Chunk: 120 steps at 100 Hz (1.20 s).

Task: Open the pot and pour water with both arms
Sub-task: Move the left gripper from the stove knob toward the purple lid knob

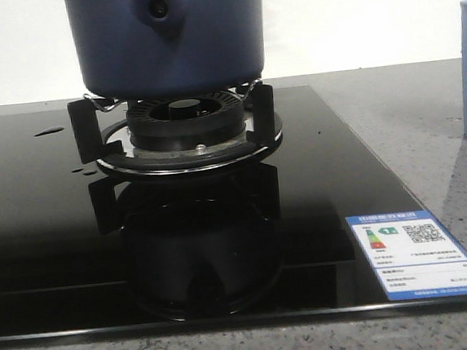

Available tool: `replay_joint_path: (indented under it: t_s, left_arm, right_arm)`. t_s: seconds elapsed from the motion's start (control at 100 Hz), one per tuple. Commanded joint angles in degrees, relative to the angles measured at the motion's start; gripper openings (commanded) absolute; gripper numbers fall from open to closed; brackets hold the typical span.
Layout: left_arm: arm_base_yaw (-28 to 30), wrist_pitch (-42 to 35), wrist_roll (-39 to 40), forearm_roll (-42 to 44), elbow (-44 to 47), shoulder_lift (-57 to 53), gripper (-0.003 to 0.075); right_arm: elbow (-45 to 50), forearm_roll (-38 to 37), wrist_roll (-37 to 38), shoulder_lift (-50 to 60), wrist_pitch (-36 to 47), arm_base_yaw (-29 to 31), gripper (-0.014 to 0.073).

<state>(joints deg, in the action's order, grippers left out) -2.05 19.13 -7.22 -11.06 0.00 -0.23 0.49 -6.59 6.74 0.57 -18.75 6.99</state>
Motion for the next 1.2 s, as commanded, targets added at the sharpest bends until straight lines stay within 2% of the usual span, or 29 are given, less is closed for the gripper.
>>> replay_joint_path:
  t_s: [0.0, 0.59, 0.74, 0.81, 0.9, 0.99, 1.06, 1.19]
  left_arm:
    - [-0.27, -2.60, 0.49, -0.75, 1.86, -1.52, -0.0019]
    - [-0.27, -2.60, 0.49, -0.75, 1.86, -1.52, -0.0019]
    - [-0.27, -2.60, 0.49, 2.48, 1.86, -1.52, -0.0019]
    - [-0.27, -2.60, 0.49, 2.48, 1.86, -1.52, -0.0019]
    - [-0.27, -3.17, 0.49, 2.48, 1.86, -1.52, -0.0019]
    - [-0.27, -6.75, 0.49, 2.33, 1.86, -1.52, -0.0019]
    - [-0.27, -13.01, 0.49, -3.89, 1.86, -1.52, -0.0019]
    - [-0.27, -22.89, 0.49, -20.02, 1.86, -1.52, -0.0019]
  right_arm:
    - [1.60, -0.22, -0.33, 0.91, 1.26, 0.33, -0.0071]
    - [1.60, -0.22, -0.33, 0.91, 1.26, 0.33, -0.0071]
    - [1.60, -0.35, -0.33, 0.91, 1.51, 0.33, -0.0071]
    - [1.60, -0.61, -0.33, 0.91, 3.96, 0.33, -0.0071]
    - [1.60, 1.35, -0.33, 0.91, 11.35, 0.33, -0.0071]
    - [1.60, 12.25, 1.26, 0.91, 18.75, 0.33, -0.0071]
    - [1.60, 19.53, 1.37, 0.91, 21.00, 0.33, -0.0071]
    - [1.60, 21.59, 1.37, 0.91, 21.41, 0.33, -0.0071]
